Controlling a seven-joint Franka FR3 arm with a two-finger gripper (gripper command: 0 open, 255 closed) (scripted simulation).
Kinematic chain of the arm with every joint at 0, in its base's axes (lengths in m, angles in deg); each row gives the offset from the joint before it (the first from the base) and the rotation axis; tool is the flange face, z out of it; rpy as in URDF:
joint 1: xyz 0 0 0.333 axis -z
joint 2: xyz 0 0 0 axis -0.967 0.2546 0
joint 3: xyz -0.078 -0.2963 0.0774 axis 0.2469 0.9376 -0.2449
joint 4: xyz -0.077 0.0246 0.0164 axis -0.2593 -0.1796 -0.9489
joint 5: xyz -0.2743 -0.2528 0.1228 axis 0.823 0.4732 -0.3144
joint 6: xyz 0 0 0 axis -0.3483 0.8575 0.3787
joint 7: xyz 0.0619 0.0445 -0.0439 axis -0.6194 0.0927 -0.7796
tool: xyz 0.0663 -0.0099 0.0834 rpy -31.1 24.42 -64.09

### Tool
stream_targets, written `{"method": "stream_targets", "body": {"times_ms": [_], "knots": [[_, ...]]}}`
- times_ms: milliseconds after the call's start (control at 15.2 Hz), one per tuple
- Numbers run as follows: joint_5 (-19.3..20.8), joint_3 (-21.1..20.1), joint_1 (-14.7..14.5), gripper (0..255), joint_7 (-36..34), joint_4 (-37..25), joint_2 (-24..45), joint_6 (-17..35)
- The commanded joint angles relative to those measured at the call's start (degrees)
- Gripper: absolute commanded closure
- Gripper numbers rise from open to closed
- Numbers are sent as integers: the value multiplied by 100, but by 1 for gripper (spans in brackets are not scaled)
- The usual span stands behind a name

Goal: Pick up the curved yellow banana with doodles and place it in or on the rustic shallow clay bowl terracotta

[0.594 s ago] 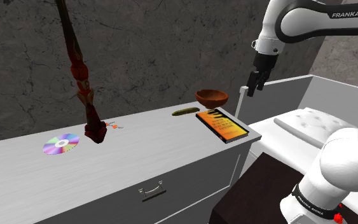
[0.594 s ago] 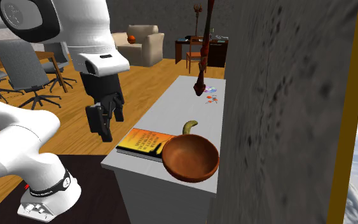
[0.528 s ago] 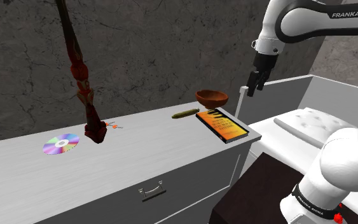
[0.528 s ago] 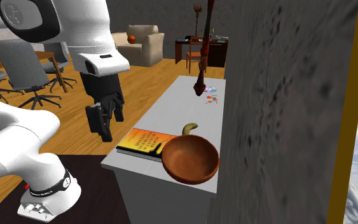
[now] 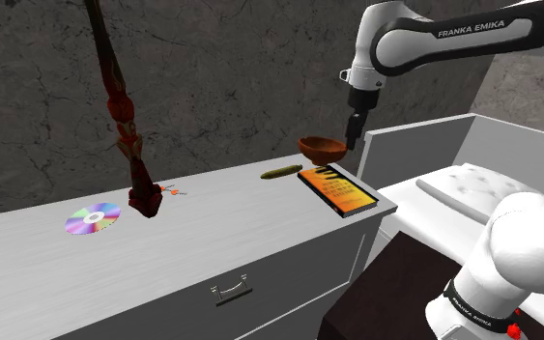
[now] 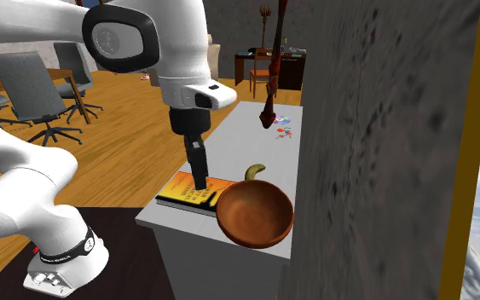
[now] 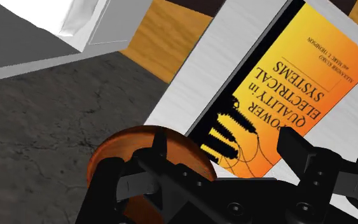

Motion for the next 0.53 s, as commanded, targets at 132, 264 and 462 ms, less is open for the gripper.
{"method": "stream_targets", "body": {"times_ms": [132, 264, 462], "knots": [[-31, -44, -310, 0, 692, -502, 805, 263], [-47, -86, -447, 0, 1022, -741, 1178, 374], [-66, -177, -638, 0, 1501, -1101, 1706, 512]]}}
